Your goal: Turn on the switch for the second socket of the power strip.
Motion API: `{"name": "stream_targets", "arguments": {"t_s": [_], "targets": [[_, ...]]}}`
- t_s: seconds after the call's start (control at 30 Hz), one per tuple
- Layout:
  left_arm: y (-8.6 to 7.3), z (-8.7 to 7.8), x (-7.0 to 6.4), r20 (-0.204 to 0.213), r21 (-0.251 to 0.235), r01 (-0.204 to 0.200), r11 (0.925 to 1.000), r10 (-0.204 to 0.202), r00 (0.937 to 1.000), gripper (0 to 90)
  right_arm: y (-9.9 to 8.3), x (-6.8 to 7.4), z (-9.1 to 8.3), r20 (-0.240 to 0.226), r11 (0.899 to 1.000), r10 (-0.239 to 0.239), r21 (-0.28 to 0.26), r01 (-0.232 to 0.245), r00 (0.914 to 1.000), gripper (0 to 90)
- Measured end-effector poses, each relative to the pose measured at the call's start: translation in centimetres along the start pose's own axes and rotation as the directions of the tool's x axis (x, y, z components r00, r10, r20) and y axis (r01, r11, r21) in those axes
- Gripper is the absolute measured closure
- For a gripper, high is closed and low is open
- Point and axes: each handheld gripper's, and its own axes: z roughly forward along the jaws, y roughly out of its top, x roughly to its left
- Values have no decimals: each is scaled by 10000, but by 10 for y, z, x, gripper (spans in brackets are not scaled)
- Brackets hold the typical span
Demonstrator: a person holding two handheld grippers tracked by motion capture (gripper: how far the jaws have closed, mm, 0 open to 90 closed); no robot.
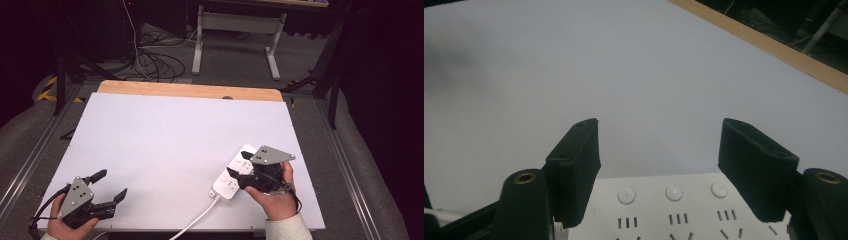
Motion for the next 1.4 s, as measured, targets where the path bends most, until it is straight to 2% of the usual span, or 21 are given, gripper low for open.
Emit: {"name": "stream_targets", "arguments": {"t_s": [0.37,0.5,0.87,1.1,1.27,1.4], "targets": [[0,-1,0,109,21,127,9999,-127,9999,193,-19,-7,-23,-279,9975,333,-613,-350,9991,264],[1,-1,0,155,39,164,9999,-164,9997,192,-28,-9,-24,-445,9961,383,-775,-417,9983,244],[1,-2,0,175,48,98,9999,-99,9998,180,-61,-20,-29,-391,9923,694,-998,-730,9968,237],[0,-1,1,138,247,33,9997,-36,9999,179,-79,-23,-30,-550,9925,770,-908,-818,9955,233],[-1,-2,1,169,263,29,9996,-33,9999,176,-92,-26,-28,-690,9890,1087,-932,-1149,9917,216],[-1,-1,1,165,278,59,9996,-64,9998,176,-103,-28,-27,-693,9877,1148,-983,-1213,9910,208]]}}
